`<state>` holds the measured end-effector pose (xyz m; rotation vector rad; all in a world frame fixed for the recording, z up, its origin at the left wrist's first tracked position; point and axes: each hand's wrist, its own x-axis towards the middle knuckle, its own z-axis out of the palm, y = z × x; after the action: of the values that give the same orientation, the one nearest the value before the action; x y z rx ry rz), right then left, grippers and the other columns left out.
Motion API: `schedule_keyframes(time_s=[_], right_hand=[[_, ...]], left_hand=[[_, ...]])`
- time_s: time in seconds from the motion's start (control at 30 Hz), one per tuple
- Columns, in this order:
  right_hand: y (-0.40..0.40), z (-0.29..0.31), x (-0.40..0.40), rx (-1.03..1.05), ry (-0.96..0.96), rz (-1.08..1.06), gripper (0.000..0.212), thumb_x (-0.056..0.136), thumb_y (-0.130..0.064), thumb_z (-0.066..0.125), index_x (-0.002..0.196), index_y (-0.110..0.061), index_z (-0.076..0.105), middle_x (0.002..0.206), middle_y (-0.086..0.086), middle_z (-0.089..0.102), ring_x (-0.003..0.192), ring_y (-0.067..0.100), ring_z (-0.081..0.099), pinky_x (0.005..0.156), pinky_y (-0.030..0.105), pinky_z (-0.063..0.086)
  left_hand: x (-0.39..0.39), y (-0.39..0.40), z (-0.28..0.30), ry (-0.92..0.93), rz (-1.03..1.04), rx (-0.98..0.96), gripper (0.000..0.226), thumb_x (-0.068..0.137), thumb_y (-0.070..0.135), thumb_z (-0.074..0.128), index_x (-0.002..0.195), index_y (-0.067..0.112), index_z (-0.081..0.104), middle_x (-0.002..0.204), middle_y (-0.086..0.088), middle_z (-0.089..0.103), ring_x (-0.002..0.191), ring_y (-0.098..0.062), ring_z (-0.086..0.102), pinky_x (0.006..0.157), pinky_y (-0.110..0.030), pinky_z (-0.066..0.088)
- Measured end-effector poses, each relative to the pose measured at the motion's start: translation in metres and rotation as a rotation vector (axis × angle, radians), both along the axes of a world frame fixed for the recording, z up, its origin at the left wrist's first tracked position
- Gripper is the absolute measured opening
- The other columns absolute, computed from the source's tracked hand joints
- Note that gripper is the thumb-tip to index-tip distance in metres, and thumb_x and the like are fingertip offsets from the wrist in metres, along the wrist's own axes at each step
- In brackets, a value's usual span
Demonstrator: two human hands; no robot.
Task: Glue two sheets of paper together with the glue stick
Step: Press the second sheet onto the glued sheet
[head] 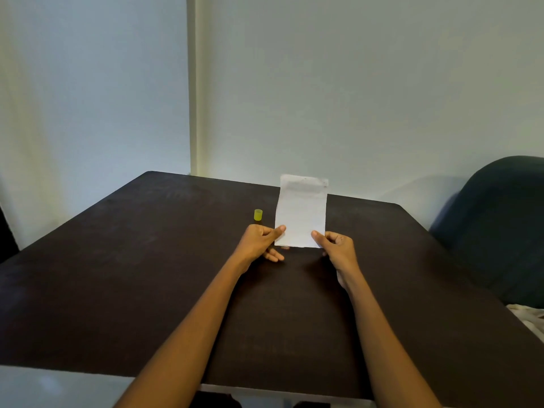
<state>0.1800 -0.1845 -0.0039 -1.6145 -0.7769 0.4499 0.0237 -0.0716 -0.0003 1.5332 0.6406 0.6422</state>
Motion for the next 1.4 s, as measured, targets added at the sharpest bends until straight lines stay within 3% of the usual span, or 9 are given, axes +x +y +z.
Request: schedule_keyframes(time_s=[0.1,0.33,0.6,0.7,0.83,1.0,1.17,1.3,1.4], right_hand=[[0.000,-0.001,0.000,0.004,-0.007,0.000,0.032,0.080,-0.038,0.070,0.060,-0.016,0.057,0.057,0.001,0.049,0.057,0.010,0.043,0.058,0.026,0.038],[0.001,0.001,-0.002,-0.015,-0.007,0.003,0.032,0.083,-0.036,0.068,0.061,-0.015,0.057,0.058,0.001,0.051,0.059,0.011,0.045,0.057,0.023,0.039],[0.000,0.000,0.000,-0.005,-0.004,0.020,0.030,0.081,-0.037,0.069,0.065,-0.013,0.061,0.058,0.001,0.050,0.057,0.010,0.044,0.057,0.023,0.040],[-0.001,-0.001,0.001,0.001,-0.001,0.024,0.032,0.082,-0.036,0.069,0.062,-0.014,0.058,0.057,0.000,0.050,0.057,0.010,0.044,0.058,0.025,0.039],[-0.003,-0.001,-0.001,-0.003,-0.020,0.137,0.027,0.082,-0.032,0.070,0.068,-0.009,0.068,0.064,0.008,0.058,0.062,0.010,0.049,0.059,0.023,0.040],[-0.005,0.002,-0.007,-0.037,-0.055,0.241,0.018,0.080,-0.031,0.072,0.065,-0.022,0.071,0.062,-0.013,0.069,0.059,-0.002,0.062,0.054,0.011,0.046],[-0.004,0.008,-0.009,0.014,0.105,0.213,0.022,0.074,-0.042,0.074,0.089,-0.027,0.067,0.082,-0.010,0.074,0.076,0.009,0.072,0.054,0.018,0.053],[-0.006,0.009,-0.007,0.092,0.180,0.085,0.018,0.074,-0.041,0.074,0.085,-0.030,0.066,0.081,-0.012,0.072,0.074,0.008,0.070,0.055,0.018,0.051],[-0.006,0.010,-0.007,0.141,0.193,0.057,0.011,0.074,-0.036,0.076,0.081,-0.031,0.068,0.077,-0.015,0.070,0.069,0.004,0.069,0.050,0.013,0.049]], left_hand=[[0.000,0.000,-0.002,-0.006,-0.012,0.008,0.013,0.087,0.022,0.063,0.084,0.010,0.067,0.073,-0.004,0.074,0.053,-0.014,0.068,0.048,-0.019,0.055],[0.002,0.000,-0.003,0.027,0.016,0.025,0.011,0.085,0.016,0.065,0.083,0.006,0.067,0.083,-0.008,0.072,0.056,-0.012,0.069,0.048,-0.019,0.054],[0.002,0.001,-0.003,0.055,0.010,0.039,0.012,0.082,0.016,0.070,0.088,0.006,0.067,0.084,-0.003,0.070,0.062,-0.014,0.071,0.050,-0.017,0.054],[0.003,0.001,-0.002,0.010,0.042,0.007,0.016,0.082,0.022,0.070,0.079,0.007,0.067,0.077,-0.003,0.069,0.059,-0.015,0.070,0.048,-0.019,0.054],[0.002,0.000,-0.001,-0.124,0.234,-0.042,0.038,0.084,0.042,0.062,0.071,0.007,0.066,0.073,-0.002,0.070,0.065,-0.011,0.069,0.055,-0.023,0.055],[-0.006,0.003,0.000,-0.302,0.482,-0.047,0.017,0.085,0.025,0.065,0.075,0.012,0.068,0.075,-0.002,0.069,0.067,-0.014,0.061,0.061,-0.028,0.050],[0.000,-0.003,-0.003,-0.154,0.247,-0.017,0.012,0.085,0.024,0.065,0.077,0.017,0.070,0.082,0.000,0.073,0.071,-0.008,0.069,0.055,-0.020,0.052],[0.008,-0.007,-0.007,0.039,0.105,0.144,0.016,0.085,0.027,0.065,0.071,0.020,0.070,0.080,0.009,0.070,0.077,-0.005,0.067,0.061,-0.016,0.047],[0.009,-0.008,-0.006,0.035,0.084,0.173,0.015,0.085,0.028,0.064,0.071,0.026,0.069,0.079,0.014,0.069,0.074,0.001,0.067,0.057,-0.010,0.045]])
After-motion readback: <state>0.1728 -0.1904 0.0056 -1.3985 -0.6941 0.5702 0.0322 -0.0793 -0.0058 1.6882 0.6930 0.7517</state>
